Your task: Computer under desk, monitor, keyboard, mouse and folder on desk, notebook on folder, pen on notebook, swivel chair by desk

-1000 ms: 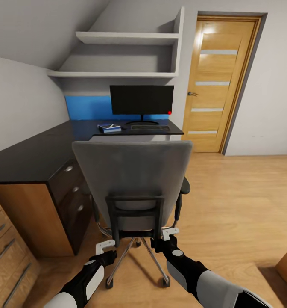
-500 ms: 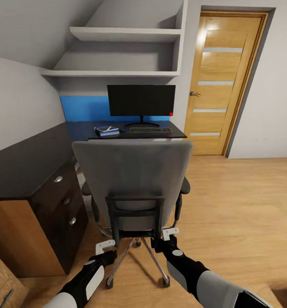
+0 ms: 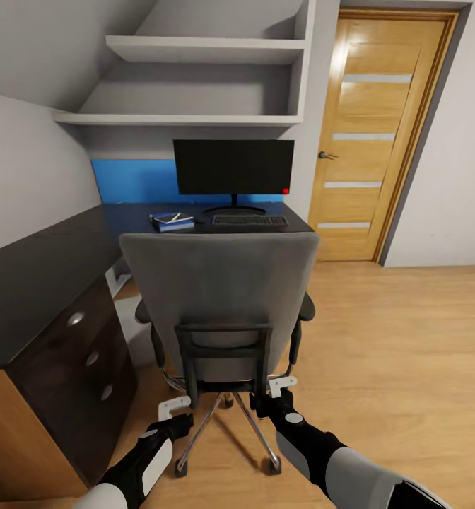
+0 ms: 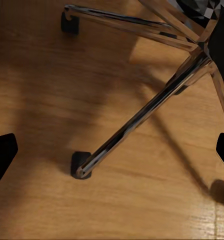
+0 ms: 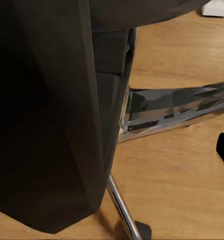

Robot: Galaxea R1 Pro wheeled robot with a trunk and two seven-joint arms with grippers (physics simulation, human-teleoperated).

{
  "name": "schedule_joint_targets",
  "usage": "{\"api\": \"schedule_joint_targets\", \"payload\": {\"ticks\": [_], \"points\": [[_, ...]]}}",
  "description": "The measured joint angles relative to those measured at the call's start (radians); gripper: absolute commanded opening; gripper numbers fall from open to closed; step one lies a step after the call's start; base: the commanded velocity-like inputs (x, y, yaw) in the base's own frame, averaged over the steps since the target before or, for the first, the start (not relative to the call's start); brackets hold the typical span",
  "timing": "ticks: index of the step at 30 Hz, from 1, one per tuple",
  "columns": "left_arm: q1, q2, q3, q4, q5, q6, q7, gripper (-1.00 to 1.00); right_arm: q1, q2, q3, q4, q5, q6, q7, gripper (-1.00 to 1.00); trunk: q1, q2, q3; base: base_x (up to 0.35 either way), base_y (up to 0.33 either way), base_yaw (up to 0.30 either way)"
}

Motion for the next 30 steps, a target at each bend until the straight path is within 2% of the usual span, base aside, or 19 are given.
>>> {"api": "schedule_joint_targets", "payload": {"ticks": [30], "points": [[0.0,0.0,0.0,0.0,-0.001,0.0,-0.001,1.0,0.0,0.0,-0.002,0.0,-0.001,0.0,-0.006,1.0,0.0,0.0,0.0,0.321,0.0,0.0]]}}
